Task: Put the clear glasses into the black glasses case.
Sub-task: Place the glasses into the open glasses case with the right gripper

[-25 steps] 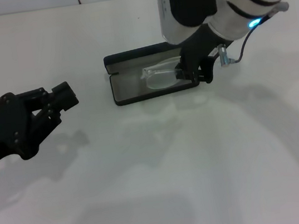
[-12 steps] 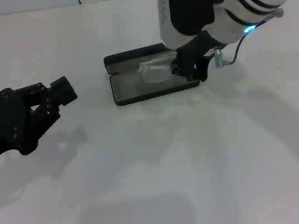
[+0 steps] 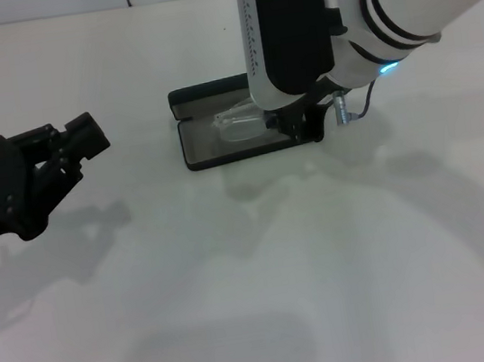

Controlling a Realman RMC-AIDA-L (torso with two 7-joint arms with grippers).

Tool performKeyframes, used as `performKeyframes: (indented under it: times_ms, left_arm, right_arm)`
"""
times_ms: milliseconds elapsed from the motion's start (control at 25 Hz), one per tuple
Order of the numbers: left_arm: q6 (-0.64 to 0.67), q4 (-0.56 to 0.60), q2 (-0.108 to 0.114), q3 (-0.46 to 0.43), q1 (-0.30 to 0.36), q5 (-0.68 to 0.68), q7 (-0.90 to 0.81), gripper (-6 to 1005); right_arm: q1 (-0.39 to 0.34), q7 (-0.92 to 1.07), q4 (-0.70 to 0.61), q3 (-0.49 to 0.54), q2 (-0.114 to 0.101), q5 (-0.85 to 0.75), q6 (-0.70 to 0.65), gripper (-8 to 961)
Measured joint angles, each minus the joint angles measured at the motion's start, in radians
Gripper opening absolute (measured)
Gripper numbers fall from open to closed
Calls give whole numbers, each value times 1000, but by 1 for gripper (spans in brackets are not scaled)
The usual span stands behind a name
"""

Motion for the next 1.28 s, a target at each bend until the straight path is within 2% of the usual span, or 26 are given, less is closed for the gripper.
performKeyframes:
  times_ms: [160,360,520,760,1280]
  left_arm:
    - [4,0,1,-4,-1,2,0,131]
    - [7,2,21,-6,9,8,4,131]
    - [8,29,27,-8,31,21,2,132]
    - [10,102,23,-8,61,62,-6,133]
    - [9,106,21,-7,50,74,-14,135]
  right_arm:
    - [-4,1,2,-1,0,0,9,143]
    - [-16,2,3,-1,0,-10,22,147]
    - [-22,2,4,-2,0,-15,25,150]
    - [-22,2,5,-4,0,-23,34,154]
    - [-21,2,9,-17,0,-23,69,164]
